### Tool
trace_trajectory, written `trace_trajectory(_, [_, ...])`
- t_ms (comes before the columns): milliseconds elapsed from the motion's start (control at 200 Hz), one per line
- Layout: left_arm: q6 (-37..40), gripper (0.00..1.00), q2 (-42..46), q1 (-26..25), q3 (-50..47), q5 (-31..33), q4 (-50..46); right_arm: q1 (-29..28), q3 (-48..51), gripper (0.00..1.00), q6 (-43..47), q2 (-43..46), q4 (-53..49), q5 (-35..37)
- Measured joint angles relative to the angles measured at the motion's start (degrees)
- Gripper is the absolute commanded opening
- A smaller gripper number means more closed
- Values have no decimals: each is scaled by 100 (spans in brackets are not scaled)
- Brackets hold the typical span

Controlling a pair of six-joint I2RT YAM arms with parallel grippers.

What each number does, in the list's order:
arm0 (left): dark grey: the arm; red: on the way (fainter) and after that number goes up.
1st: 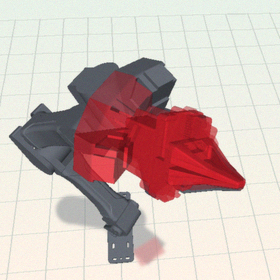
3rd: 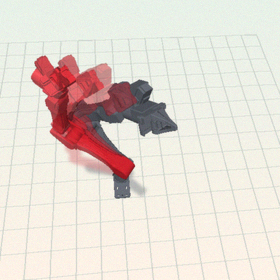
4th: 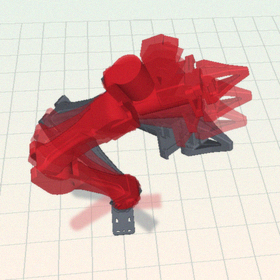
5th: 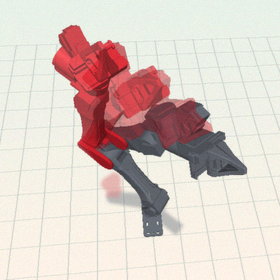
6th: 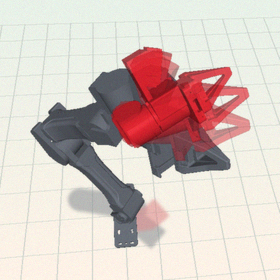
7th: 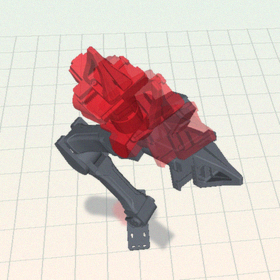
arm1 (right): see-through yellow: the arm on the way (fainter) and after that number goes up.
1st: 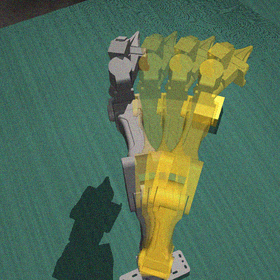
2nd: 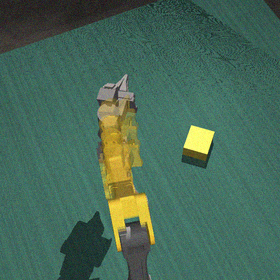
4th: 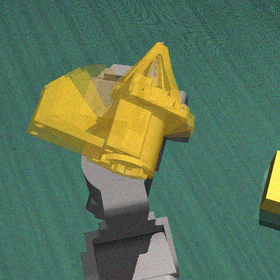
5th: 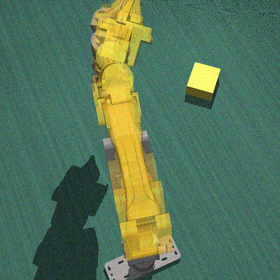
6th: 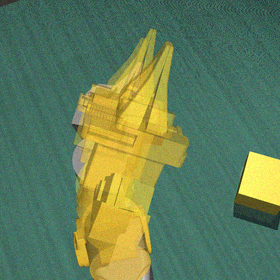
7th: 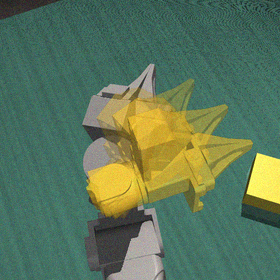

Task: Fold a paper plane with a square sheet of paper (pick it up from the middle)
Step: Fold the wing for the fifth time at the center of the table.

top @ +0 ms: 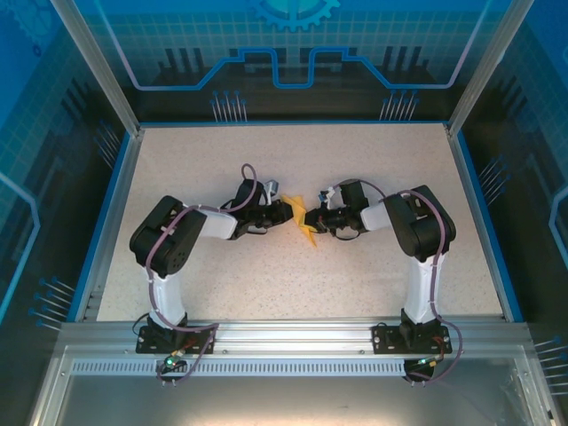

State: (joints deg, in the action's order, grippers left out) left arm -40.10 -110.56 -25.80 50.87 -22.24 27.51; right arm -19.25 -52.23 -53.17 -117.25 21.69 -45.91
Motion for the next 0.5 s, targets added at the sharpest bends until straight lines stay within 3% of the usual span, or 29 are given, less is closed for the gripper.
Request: trace_trajectory(500, [46,15,-315,-63,236,-70,-26,35,-151,0,-48,-59,-278,-109])
